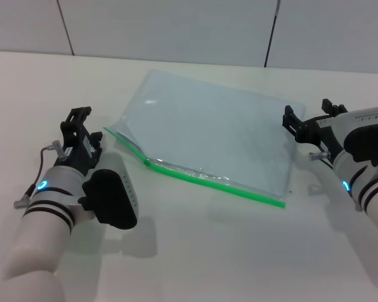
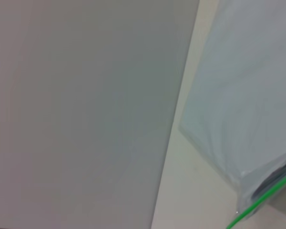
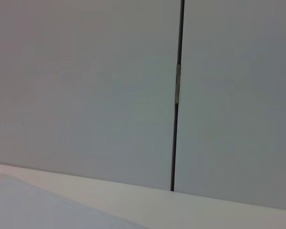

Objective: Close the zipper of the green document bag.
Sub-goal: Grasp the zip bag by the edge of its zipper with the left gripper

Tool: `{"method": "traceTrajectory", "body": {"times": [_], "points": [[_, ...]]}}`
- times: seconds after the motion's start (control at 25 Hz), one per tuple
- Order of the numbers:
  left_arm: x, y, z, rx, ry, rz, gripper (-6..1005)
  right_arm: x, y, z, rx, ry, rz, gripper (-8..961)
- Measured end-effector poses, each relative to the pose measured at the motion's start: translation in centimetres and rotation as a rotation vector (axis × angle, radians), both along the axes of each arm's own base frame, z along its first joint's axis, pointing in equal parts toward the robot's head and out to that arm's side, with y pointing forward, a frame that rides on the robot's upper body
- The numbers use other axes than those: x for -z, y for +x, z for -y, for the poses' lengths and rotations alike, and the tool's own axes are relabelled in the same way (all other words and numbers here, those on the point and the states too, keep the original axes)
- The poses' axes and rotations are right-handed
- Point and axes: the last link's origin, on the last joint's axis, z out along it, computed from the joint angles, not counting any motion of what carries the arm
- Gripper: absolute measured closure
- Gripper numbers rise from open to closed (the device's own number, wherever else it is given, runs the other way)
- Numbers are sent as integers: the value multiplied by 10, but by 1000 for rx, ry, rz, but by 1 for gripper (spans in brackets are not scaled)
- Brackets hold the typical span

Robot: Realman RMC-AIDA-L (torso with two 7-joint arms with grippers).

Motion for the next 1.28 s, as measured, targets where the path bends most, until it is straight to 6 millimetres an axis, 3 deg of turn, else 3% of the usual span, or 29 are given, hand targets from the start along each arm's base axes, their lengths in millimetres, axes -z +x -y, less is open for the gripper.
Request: {"method": "traceTrajectory", "body": {"times": [1.28], "points": [[10, 7, -13, 32, -109, -90, 385, 1, -3, -1, -7, -2, 0, 178]]}}
